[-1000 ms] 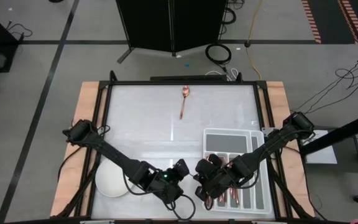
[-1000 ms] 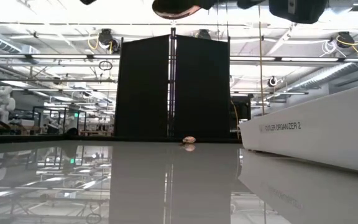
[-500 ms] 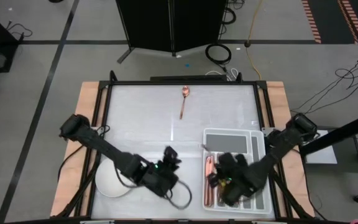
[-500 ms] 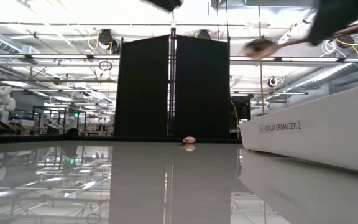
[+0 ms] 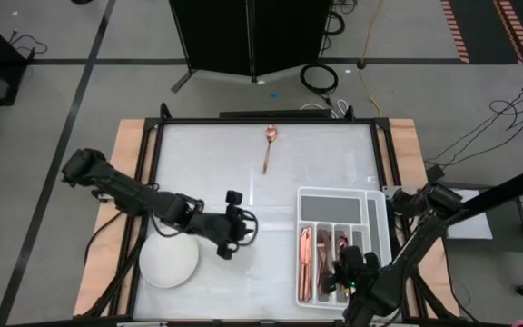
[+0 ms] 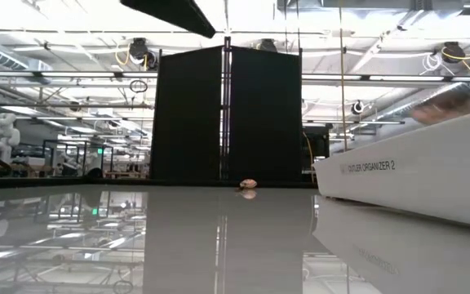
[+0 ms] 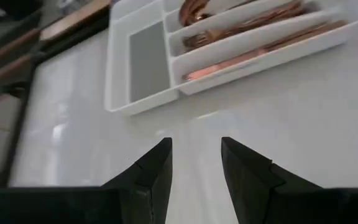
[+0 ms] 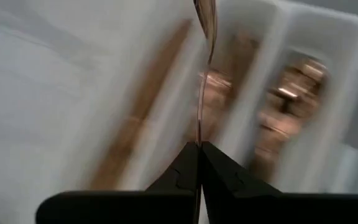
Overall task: Sort silverware
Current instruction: Put the bottom brown spoon in the white silverware organizer, then put the brown spoon in the white silverware organizer
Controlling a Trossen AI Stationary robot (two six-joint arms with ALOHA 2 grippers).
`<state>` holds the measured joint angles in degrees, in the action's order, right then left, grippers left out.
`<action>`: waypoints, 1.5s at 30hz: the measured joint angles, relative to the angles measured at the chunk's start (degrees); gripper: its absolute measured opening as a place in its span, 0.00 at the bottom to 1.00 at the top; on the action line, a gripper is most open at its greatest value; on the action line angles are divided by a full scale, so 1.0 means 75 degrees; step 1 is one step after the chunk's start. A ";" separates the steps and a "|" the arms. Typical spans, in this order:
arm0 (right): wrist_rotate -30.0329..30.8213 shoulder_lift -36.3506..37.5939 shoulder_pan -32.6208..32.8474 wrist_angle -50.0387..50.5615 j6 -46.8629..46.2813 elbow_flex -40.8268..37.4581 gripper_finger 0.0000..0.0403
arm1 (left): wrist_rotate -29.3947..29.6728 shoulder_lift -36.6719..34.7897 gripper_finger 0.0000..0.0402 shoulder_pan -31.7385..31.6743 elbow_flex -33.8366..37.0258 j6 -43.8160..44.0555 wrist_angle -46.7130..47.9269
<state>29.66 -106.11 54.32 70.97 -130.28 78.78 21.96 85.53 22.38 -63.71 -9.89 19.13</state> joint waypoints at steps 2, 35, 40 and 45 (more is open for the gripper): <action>-0.0573 -0.0155 0.0003 0.0323 -0.0078 -0.0002 0.00 | -0.0419 -0.0257 0.34 -0.0166 0.0349 0.0128 -0.0404; -0.2292 -0.0961 -0.0442 -0.0573 -0.0205 -0.0003 0.17 | -0.0954 -0.0719 0.34 -0.0503 0.1341 0.0260 -0.2103; -0.2518 -0.0801 -0.0442 -0.0095 -0.0087 0.0003 0.22 | -0.0957 -0.0716 0.34 -0.0504 0.1341 0.0256 -0.2087; -0.1982 -0.0251 -0.0362 0.0577 -0.0119 0.0003 0.22 | -0.0983 -0.0716 0.34 -0.0621 0.1338 0.0073 -0.1995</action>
<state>14.80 -108.00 51.61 75.29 -131.17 78.81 14.59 80.16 17.72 -53.67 -9.34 4.16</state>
